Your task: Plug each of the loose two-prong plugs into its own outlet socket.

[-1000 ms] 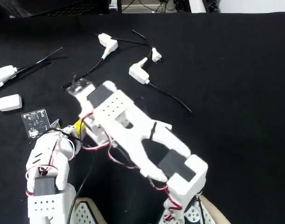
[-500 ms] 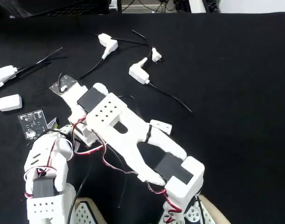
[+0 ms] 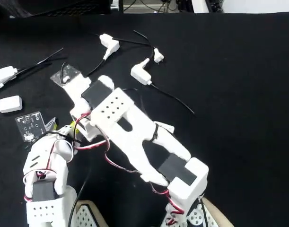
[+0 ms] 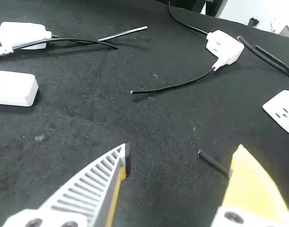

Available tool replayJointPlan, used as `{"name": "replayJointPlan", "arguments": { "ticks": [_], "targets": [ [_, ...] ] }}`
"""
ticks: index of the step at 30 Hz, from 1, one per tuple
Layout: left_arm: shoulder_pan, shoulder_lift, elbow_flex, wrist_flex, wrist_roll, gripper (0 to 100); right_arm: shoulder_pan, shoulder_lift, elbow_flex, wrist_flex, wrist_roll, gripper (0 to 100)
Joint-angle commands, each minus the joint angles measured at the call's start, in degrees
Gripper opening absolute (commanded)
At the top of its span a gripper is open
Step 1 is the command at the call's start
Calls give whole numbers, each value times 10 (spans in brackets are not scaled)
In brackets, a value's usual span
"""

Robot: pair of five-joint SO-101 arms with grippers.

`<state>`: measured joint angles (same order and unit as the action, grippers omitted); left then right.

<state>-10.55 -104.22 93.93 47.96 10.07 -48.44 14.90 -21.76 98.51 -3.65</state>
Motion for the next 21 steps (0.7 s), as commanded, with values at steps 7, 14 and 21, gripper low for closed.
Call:
{"name": "replayJointPlan", "arguments": {
  "ticks": [7, 14, 21],
  "targets": [
    [5, -2, -14, 6, 1, 344, 14, -27, -66, 20, -4, 12],
    [3, -2, -14, 5, 1, 344, 35, -22, -64, 22, -4, 12],
    [2, -2, -14, 4, 1, 344, 141, -22, -57, 23, 30, 12]
  ]
}}
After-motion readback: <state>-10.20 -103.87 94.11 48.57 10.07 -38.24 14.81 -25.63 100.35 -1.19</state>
